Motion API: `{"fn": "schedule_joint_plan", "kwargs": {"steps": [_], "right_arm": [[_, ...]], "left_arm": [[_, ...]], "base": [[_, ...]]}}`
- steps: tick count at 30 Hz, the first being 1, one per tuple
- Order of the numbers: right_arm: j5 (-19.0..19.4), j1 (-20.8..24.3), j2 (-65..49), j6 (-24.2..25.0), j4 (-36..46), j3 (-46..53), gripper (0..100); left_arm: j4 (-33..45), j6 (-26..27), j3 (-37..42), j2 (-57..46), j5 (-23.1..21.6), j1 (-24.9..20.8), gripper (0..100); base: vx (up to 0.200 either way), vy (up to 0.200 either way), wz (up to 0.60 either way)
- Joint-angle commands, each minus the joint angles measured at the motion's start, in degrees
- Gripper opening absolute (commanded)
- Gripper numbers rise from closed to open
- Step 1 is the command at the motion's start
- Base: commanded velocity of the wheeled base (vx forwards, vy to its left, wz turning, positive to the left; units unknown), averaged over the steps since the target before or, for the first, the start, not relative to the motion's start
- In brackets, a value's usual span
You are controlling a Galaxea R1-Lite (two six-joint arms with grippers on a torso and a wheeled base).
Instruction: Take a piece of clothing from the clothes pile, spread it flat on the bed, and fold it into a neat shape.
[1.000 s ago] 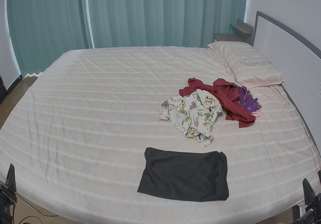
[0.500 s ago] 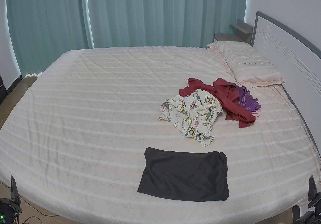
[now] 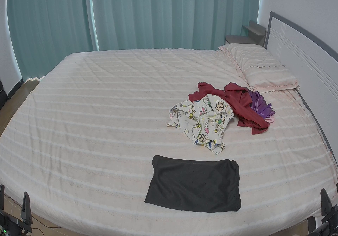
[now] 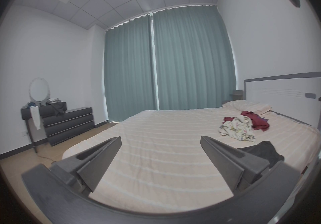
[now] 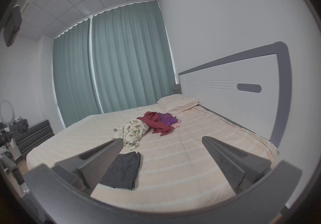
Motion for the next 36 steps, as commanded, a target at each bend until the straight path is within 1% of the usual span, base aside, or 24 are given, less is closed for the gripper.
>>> {"fn": "schedule_joint_plan", "kwargs": {"steps": [1,3,4,6,9,13,15,17,19,22,23,24,25,26,27,28,31,33,36], "right_arm": [[3.92,-0.03,-0.6,-3.7,-0.42,0.25,100],[7.0,-0.03,-0.6,-7.21,-2.53,0.87,100],[7.88,-0.03,-0.6,-8.88,-3.76,1.48,100],[8.75,-0.03,-0.6,-11.96,-4.29,1.66,100],[8.93,-0.03,-0.6,-14.86,-4.2,1.66,100],[7.79,-0.03,-0.6,-14.68,-4.11,1.66,100],[4.01,0.06,-0.6,-14.6,-4.02,1.66,100],[3.13,-0.03,-0.6,-15.83,-4.64,1.75,100],[3.22,-0.03,-0.6,-18.46,-6.57,2.27,100],[4.45,0.06,-0.6,-17.85,-6.93,2.45,100],[7.35,0.06,-0.6,-16.44,-5.78,2.27,100],[9.37,0.06,-0.6,-16.0,-5.08,2.1,100],[10.95,-0.03,-0.6,-15.91,-4.55,2.01,100],[10.95,-0.03,-0.6,-15.91,-4.55,2.01,100],[13.24,0.06,-0.6,-16.35,-4.38,1.84,100],[12.71,-0.03,-0.51,-15.12,-4.2,1.75,100],[11.13,0.23,0.81,-13.98,-3.32,2.1,100],[9.55,0.59,1.78,-11.34,-0.77,1.66,100],[9.11,0.23,0.11,-11.26,-0.6,1.66,100]], "left_arm": [[0.0,-1.09,1.01,-0.6,-3.73,0.06,100],[0.0,-1.61,1.01,-0.6,-6.98,0.06,100],[0.18,-1.7,1.01,-0.6,-8.12,0.06,100],[0.62,-1.61,0.84,-0.6,-9.35,0.06,100],[1.14,-1.35,0.66,-0.6,-9.53,0.06,100],[1.32,-1.53,0.57,-0.6,-9.53,0.06,100],[1.32,-0.91,0.57,-0.6,-9.62,0.06,100],[1.32,-0.56,0.57,-0.6,-9.88,0.06,100],[1.32,-0.56,0.57,-0.6,-10.06,0.06,100],[1.32,-0.47,0.57,-0.6,-10.49,0.06,100],[1.41,-0.56,0.48,-0.6,-11.11,0.06,100],[1.5,-0.56,0.48,-0.6,-11.2,0.06,100],[1.67,-0.65,0.4,-0.6,-11.29,0.06,100],[1.67,-0.65,0.4,-0.6,-11.29,0.06,100],[2.11,-0.65,0.31,-0.6,-11.29,0.06,100],[2.11,-0.65,0.4,-0.6,-11.29,0.06,100],[2.29,-0.82,0.13,-0.6,-11.29,0.06,100],[2.29,-0.73,0.13,-0.6,-11.29,0.06,100],[2.29,-0.73,0.13,-0.6,-11.29,0.06,100]], "base": [[0.0,0.0,0.0],[0.0,0.0,0.0],[0.0,0.0,0.0],[0.0,0.0,0.0],[0.0,0.0,0.0],[0.0,0.0,0.0],[0.0,0.0,0.0],[0.0,0.0,0.0],[0.0,0.0,0.0],[0.0,0.0,0.0],[0.0,0.0,0.0],[0.0,0.0,0.0],[0.0,0.0,0.0],[0.0,0.0,0.0],[0.0,0.0,0.0],[0.0,0.0,0.0],[0.0,0.0,0.0],[0.0,0.0,0.0],[0.0,0.0,0.0]]}}
